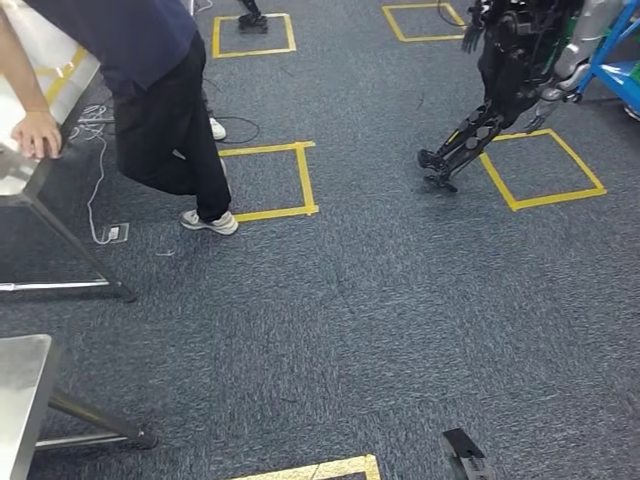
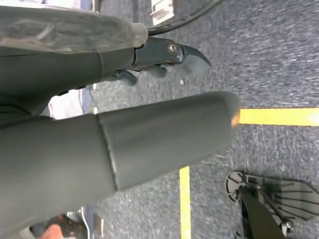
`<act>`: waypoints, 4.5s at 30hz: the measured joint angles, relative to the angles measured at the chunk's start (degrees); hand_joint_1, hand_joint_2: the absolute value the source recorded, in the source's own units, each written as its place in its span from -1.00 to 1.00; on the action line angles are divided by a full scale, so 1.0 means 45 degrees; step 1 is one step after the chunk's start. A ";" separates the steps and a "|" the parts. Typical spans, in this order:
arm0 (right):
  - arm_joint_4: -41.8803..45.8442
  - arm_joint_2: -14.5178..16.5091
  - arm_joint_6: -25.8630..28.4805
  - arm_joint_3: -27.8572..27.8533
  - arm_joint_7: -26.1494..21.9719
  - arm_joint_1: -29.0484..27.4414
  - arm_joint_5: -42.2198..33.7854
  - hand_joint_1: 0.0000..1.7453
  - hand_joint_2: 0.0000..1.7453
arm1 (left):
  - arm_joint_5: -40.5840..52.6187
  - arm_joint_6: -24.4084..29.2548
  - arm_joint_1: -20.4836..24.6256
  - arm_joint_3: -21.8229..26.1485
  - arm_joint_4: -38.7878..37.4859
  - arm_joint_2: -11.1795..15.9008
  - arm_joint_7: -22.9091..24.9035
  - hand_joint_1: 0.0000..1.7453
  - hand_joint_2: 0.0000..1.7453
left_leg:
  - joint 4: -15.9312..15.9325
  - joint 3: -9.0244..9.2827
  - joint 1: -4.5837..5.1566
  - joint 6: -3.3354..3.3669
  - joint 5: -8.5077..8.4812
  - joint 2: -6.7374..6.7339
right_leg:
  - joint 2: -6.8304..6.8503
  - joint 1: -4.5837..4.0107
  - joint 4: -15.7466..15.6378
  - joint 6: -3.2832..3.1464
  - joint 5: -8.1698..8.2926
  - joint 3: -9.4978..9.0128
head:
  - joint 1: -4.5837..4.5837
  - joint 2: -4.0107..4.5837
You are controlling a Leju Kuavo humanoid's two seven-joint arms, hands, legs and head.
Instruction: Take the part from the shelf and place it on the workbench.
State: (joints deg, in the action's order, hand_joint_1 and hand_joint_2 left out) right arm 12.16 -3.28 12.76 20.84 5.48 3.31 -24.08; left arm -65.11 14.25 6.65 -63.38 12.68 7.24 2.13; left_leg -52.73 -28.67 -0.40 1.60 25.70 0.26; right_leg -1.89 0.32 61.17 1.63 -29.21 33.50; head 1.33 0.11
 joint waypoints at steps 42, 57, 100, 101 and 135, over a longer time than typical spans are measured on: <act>-0.0087 0.0049 -0.0258 -0.0001 0.0096 0.0013 -0.0215 -1.00 -1.00 | 0.0007 -0.0110 0.0017 -0.0021 0.0001 0.0020 -0.0042 -1.00 -1.00 | -0.0154 0.0135 0.0060 -0.0355 0.0217 -0.0777 | 0.0648 0.0066 -0.1404 -0.0131 0.0675 -0.0797 | 0.0224 0.0000; -0.0089 0.0092 -0.0441 -0.0001 -0.0054 0.0010 -0.0613 -1.00 -1.00 | -0.0101 -0.0136 0.0018 -0.0021 0.0004 0.0080 -0.0086 -1.00 -1.00 | -0.0174 0.0016 0.0077 -0.0173 0.0179 0.0329 | -0.0607 0.0051 -0.1485 -0.0169 0.0927 -0.0621 | -0.0171 0.0000; -0.0104 0.0081 -0.0528 -0.0001 -0.0046 0.0036 -0.0826 -1.00 -1.00 | 0.0010 -0.0227 -0.0007 -0.0038 0.0004 -0.0019 -0.0056 -1.00 -1.00 | -0.0083 0.0088 0.0019 -0.0206 0.0124 -0.0779 | 0.0906 0.0123 -0.0993 0.0168 0.0553 -0.0733 | 0.0404 0.0000; -0.0104 0.0083 -0.0528 -0.0001 -0.0038 0.0049 -0.0827 -1.00 -1.00 | 0.0010 -0.0228 0.0001 -0.0043 0.0004 -0.0016 -0.0047 -1.00 -1.00 | -0.0120 0.0092 0.0050 -0.0270 0.0158 -0.0853 | 0.0982 0.0098 -0.1369 0.0109 0.0635 -0.0893 | 0.0393 0.0000; -0.0149 0.0073 -0.0509 -0.0001 0.0000 0.0043 -0.0895 -1.00 -1.00 | 0.0199 -0.0251 0.0043 -0.0232 0.0004 -0.0005 -0.0034 -1.00 -1.00 | -0.0235 0.0145 0.0096 -0.0426 0.0398 -0.0962 | 0.0652 0.0096 -0.1450 0.0032 0.0654 -0.0830 | 0.0197 0.0000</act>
State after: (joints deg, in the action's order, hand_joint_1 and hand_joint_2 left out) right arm 11.49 -2.95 10.47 20.83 5.48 3.51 -28.11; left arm -64.22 13.12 6.84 -64.42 12.70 7.22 1.98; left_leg -53.79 -28.02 0.04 -0.32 27.49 -4.07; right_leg 1.05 0.75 54.64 1.78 -26.27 29.76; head 2.22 0.11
